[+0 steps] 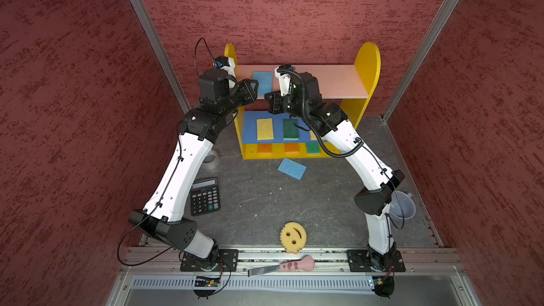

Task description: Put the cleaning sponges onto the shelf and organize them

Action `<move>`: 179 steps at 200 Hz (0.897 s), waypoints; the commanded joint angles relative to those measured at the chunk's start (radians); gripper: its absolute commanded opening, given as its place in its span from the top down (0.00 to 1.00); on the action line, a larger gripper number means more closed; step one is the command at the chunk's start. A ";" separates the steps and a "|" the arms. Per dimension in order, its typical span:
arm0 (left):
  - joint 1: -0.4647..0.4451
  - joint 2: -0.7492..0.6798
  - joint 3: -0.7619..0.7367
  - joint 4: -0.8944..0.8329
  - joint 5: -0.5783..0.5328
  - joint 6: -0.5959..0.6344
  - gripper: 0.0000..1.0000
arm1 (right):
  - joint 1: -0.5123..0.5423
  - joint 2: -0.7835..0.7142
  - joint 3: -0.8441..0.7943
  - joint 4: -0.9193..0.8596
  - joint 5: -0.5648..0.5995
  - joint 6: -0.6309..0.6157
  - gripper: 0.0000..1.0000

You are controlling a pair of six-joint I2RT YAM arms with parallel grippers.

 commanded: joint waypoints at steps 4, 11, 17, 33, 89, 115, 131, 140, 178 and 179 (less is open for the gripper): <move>0.008 -0.002 0.018 0.014 0.018 -0.007 0.57 | 0.000 0.019 0.034 0.021 0.043 0.007 1.00; 0.010 -0.003 0.018 0.013 0.020 -0.009 0.57 | -0.001 0.023 0.035 0.024 0.051 0.007 1.00; 0.010 -0.003 0.017 0.012 0.022 -0.009 0.57 | -0.001 0.024 0.035 0.027 0.055 0.009 1.00; 0.012 -0.005 0.011 0.014 0.022 -0.010 0.57 | -0.004 0.030 0.035 0.036 0.061 0.015 1.00; 0.025 -0.025 -0.026 0.030 0.030 -0.019 0.57 | -0.019 0.037 0.035 0.054 0.051 0.036 1.00; 0.029 -0.022 -0.027 0.031 0.035 -0.024 0.57 | -0.027 0.045 0.034 0.060 0.052 0.052 1.00; 0.030 -0.022 -0.028 0.032 0.038 -0.026 0.57 | -0.029 0.048 0.035 0.059 0.053 0.053 1.00; 0.029 -0.020 -0.029 0.032 0.040 -0.027 0.57 | -0.029 0.049 0.035 0.060 0.060 0.053 1.00; 0.029 -0.019 -0.032 0.036 0.045 -0.031 0.57 | -0.033 0.055 0.035 0.063 0.044 0.059 1.00; 0.029 -0.020 -0.032 0.036 0.045 -0.031 0.57 | -0.033 0.055 0.035 0.064 0.043 0.059 1.00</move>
